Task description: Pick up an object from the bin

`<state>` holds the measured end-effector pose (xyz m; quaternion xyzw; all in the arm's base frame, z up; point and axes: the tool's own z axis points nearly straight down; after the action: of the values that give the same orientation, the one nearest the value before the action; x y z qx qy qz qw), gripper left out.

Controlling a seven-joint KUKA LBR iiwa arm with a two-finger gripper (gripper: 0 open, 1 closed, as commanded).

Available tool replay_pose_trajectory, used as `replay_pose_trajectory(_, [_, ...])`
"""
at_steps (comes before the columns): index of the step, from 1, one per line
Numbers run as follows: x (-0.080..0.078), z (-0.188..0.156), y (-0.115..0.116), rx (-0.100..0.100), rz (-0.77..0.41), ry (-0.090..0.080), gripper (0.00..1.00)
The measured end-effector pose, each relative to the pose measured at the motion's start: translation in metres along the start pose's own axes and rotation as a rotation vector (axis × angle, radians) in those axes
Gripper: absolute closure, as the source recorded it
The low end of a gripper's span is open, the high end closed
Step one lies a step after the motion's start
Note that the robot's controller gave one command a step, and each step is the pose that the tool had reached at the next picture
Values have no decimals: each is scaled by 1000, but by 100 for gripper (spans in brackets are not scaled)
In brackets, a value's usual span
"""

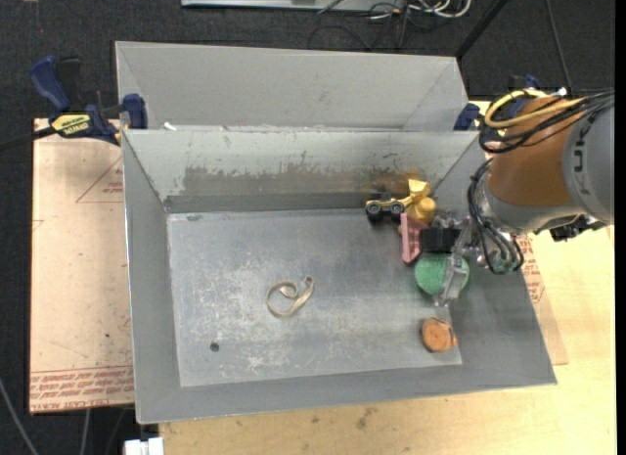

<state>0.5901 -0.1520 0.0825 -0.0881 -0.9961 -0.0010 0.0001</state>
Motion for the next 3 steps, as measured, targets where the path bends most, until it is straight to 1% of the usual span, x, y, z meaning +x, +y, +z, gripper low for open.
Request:
replay_pose_trajectory(1, [8,-18,-3,1,-53,-2,0])
replay_pose_trajectory(2, [8,11,-3,-2,86,0,0])
replay_pose_trajectory(3, [6,14,-1,-1,-72,-1,100])
